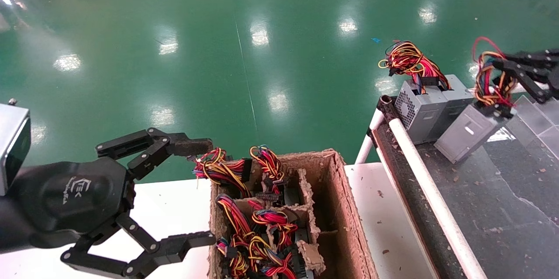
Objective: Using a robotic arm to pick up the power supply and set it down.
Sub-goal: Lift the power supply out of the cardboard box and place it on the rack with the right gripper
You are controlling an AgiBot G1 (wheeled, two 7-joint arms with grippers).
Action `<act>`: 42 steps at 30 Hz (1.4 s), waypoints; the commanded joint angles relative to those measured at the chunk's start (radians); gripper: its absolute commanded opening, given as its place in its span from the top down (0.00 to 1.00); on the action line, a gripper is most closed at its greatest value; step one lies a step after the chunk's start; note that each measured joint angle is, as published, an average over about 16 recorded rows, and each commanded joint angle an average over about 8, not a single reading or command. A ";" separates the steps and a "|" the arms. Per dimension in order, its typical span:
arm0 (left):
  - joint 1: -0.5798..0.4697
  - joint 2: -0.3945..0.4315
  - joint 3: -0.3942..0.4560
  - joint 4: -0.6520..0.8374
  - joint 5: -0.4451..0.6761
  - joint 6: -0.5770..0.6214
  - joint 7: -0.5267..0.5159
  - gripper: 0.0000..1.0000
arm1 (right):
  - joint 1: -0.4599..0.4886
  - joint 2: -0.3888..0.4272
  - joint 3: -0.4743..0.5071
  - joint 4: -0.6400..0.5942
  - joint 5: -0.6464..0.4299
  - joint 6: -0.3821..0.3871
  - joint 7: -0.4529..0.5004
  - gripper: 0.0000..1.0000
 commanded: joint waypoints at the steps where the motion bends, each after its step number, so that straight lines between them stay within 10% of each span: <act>1: 0.000 0.000 0.000 0.000 0.000 0.000 0.000 0.00 | 0.063 -0.032 -0.021 -0.051 -0.040 -0.005 -0.006 1.00; 30: 0.000 0.000 0.000 0.000 0.000 0.000 0.000 0.00 | 0.392 -0.253 -0.106 -0.516 -0.187 0.006 -0.230 1.00; 39: 0.000 0.000 0.000 0.000 0.000 0.000 0.000 0.00 | 0.410 -0.277 -0.108 -0.568 -0.192 0.014 -0.264 0.03; 42: 0.000 0.000 0.000 0.000 0.000 0.000 0.000 0.00 | 0.413 -0.278 -0.108 -0.580 -0.191 0.011 -0.270 0.00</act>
